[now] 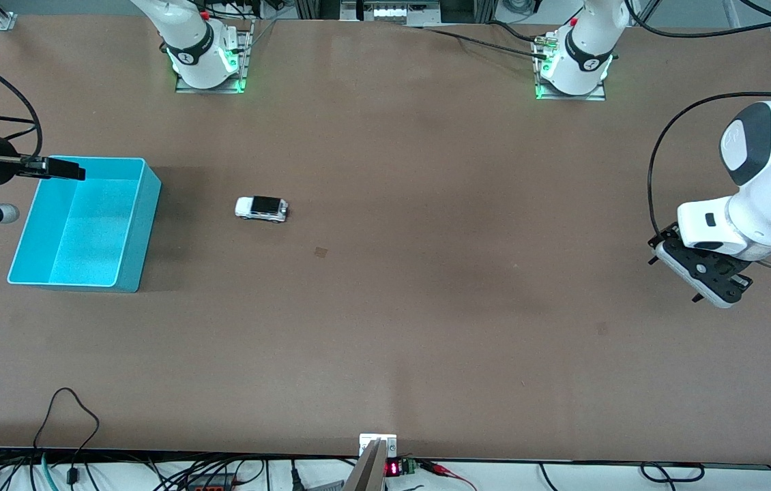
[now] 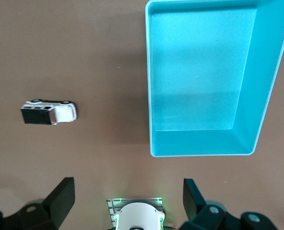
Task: Wind and store white jeep toy
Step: 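Raise and withdraw the left gripper from the rolling jeep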
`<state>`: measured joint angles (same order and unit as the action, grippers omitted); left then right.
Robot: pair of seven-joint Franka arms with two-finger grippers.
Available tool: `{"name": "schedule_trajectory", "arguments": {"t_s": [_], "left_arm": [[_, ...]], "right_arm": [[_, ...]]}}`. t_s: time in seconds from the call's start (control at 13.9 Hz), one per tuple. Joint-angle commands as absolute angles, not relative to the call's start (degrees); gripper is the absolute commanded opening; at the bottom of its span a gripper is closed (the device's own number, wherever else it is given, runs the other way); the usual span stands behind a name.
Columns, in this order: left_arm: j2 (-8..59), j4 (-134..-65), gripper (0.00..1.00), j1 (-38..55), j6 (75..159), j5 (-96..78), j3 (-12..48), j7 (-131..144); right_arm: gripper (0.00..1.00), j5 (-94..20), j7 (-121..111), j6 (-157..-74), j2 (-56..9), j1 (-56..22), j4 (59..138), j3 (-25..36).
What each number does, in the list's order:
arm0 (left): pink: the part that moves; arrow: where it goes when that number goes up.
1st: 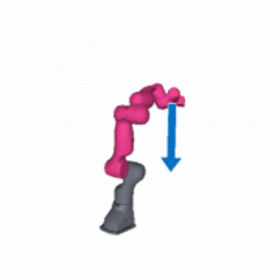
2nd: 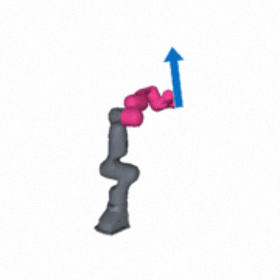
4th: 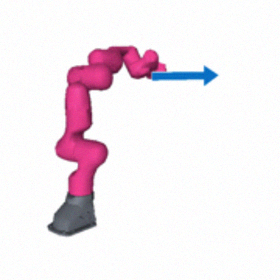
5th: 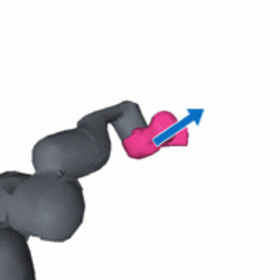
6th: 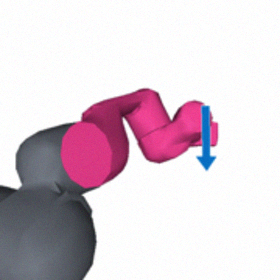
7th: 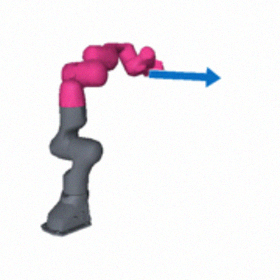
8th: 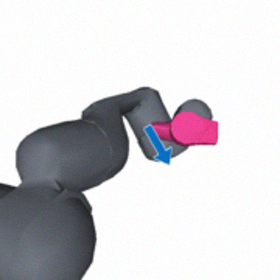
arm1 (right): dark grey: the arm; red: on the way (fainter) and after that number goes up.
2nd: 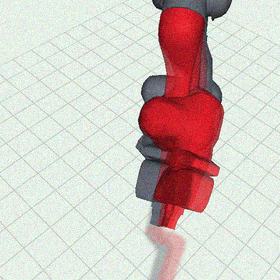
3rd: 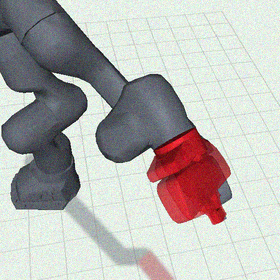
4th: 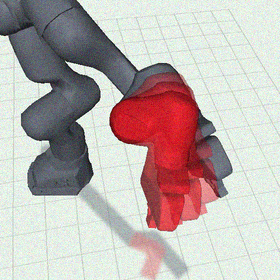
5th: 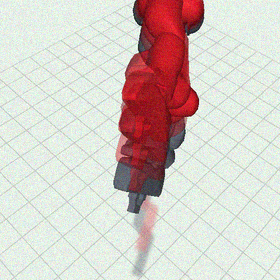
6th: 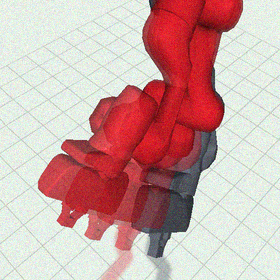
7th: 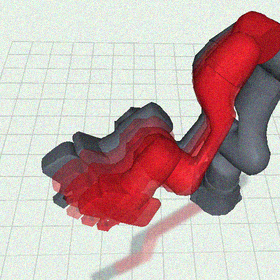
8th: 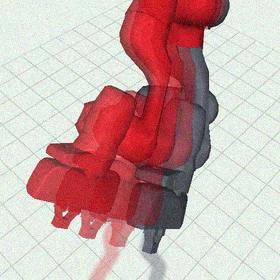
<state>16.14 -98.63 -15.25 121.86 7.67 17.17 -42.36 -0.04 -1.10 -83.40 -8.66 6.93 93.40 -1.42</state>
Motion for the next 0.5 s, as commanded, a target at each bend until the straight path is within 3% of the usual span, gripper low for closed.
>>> {"name": "schedule_trajectory", "arguments": {"t_s": [0.0,0.43], "left_arm": [[16.4,-97.2,1.00,-14.6,120.6,6.4,16.3,-35.1],[15.9,-94.5,1.00,-14.5,116.5,6.4,16.0,-18.6]], "right_arm": [[1.00,0.0,-1.1,-82.6,-8.6,7.4,93.2,-1.7],[1.00,0.1,-0.5,-82.6,-8.6,7.4,93.4,-1.7]]}}
